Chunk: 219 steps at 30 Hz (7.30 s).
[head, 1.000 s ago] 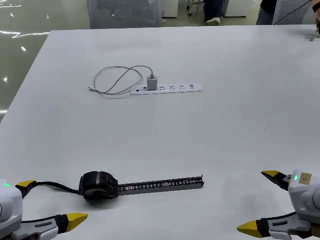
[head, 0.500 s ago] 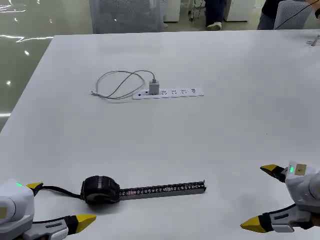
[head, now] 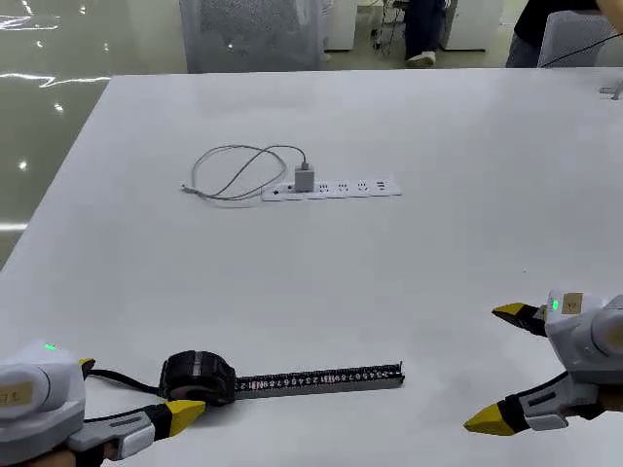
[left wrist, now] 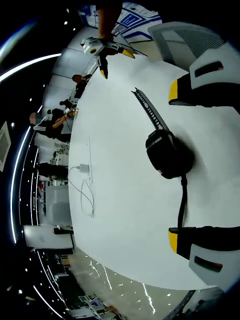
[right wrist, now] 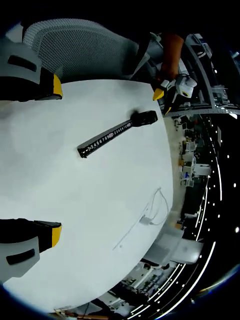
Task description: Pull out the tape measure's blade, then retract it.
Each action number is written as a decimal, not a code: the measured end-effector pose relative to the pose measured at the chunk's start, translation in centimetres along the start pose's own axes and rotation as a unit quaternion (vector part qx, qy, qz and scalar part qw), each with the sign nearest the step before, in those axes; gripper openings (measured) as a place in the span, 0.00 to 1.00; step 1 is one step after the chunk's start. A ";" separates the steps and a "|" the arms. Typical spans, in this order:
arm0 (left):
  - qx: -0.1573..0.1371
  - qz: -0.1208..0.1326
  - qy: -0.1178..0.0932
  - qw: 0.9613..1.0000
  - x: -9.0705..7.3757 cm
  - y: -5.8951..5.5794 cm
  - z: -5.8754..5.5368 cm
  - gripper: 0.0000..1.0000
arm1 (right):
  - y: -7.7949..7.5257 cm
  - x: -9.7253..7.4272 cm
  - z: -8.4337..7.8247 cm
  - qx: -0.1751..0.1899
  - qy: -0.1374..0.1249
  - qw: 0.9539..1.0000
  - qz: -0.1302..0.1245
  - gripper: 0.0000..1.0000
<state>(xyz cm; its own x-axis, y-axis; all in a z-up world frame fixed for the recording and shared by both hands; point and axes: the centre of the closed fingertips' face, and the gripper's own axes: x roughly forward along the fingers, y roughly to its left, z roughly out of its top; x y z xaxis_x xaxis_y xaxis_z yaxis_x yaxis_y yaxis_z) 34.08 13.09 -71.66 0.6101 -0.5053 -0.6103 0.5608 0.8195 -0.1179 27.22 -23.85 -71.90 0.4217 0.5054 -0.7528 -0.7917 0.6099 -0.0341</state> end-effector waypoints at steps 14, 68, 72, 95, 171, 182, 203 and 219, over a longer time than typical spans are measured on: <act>0.018 0.035 -0.003 0.999 2.0 -0.8 0.2 0.99 | -0.4 1.1 1.7 -0.065 0.030 0.997 0.029 0.99; 0.013 0.074 -0.035 0.997 5.7 -1.9 -0.3 0.99 | 0.2 9.5 2.4 -0.159 0.065 0.980 0.100 0.82; 0.011 0.073 -0.042 0.996 5.6 -2.1 0.2 0.99 | 0.6 9.8 2.1 -0.163 0.068 0.978 0.107 0.77; 0.005 0.068 -0.046 0.997 5.6 -2.1 0.5 0.99 | 2.2 10.9 0.2 -0.186 0.106 0.965 0.150 0.35; -0.055 0.125 -0.006 0.991 6.6 -1.5 -1.4 0.57 | 1.9 11.8 0.0 -0.134 0.187 0.966 0.116 0.09; -0.057 0.123 -0.005 0.991 6.6 -1.3 -1.4 0.57 | 1.9 11.9 0.0 -0.146 0.196 0.962 0.120 0.09; -0.044 0.120 -0.001 0.992 6.6 -1.4 -1.6 0.57 | 2.2 12.1 0.2 -0.148 0.194 0.962 0.119 0.09; -0.037 0.115 0.008 0.993 6.7 -1.3 -1.7 0.57 | 2.2 12.3 0.5 -0.143 0.198 0.963 0.117 0.09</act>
<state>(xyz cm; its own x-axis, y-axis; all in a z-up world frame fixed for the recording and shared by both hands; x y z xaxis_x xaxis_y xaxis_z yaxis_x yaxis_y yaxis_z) 36.45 9.08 -76.92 0.7080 -0.2998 -0.6394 0.3656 0.9302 -0.0313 30.85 -16.00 -80.94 0.0612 0.3021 -0.9513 -0.9575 0.2868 0.0295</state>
